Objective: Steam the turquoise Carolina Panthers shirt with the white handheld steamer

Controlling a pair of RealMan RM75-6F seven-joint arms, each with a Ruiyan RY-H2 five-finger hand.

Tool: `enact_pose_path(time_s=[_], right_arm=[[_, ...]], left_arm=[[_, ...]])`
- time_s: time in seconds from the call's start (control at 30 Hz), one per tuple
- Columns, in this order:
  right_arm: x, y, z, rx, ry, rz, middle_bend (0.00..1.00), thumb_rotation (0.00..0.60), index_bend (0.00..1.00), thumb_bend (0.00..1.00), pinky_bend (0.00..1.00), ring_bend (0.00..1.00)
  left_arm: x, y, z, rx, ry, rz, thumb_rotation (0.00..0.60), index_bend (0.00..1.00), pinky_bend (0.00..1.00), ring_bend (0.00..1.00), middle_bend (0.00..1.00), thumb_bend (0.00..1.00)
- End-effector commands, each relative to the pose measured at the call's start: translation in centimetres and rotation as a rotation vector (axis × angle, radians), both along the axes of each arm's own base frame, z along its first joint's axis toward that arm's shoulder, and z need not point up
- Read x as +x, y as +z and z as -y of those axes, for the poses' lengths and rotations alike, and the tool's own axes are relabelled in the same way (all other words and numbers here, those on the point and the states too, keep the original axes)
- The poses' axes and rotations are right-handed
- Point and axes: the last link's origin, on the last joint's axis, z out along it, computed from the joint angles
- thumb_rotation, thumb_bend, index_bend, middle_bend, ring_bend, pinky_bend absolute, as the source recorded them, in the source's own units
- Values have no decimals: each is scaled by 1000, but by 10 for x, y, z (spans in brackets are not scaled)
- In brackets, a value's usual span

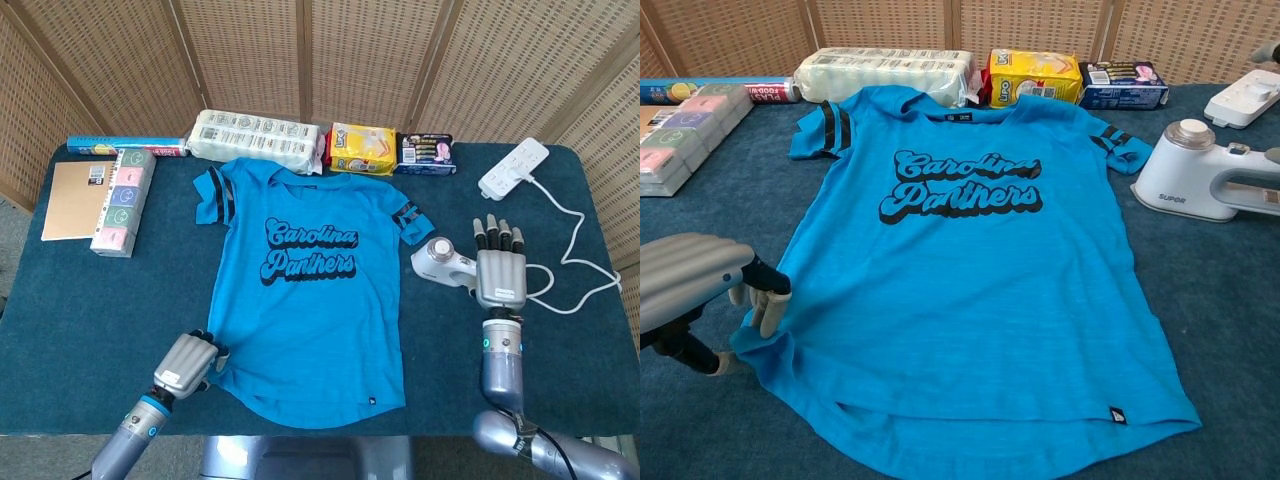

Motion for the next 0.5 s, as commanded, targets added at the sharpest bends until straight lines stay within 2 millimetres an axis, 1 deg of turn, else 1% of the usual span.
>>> enact_pose_path(time_s=[0.03,0.07,0.1,0.13,0.2,0.27,0.37,0.5], right_arm=[[-3,9,-6,-5,-3,6,28,600,0,332,49,19],[-4,11,-7,-7,-5,12,28,600,0,331,49,19],[-5,14,-9,-8,-8,19,28,600,0,332,49,19],[-5,15,-10,-9,-10,22,28,600,0,332,49,19],[-6,19,-13,-9,-12,31,29,600,0,332,50,19],[-8,22,-17,-2,-20,40,33,600,0,331,51,20],[-10,26,-21,3,-25,49,51,600,0,332,65,29],[-13,31,-24,1,-18,65,105,600,0,332,129,74]], left_arm=[[-6,9,10,-94,73,-75,600,170,265,248,385,182],[-6,12,12,-109,93,-82,600,102,253,227,358,169],[-4,16,13,-124,114,-90,600,63,240,213,342,158],[-4,18,14,-132,124,-95,600,50,227,205,336,153],[-1,24,15,-140,139,-110,600,43,185,194,328,142],[1,30,15,-133,148,-115,600,44,171,192,328,141],[4,39,14,-102,158,-111,600,43,171,192,328,141],[5,54,12,-49,160,-82,600,44,184,192,328,141]])
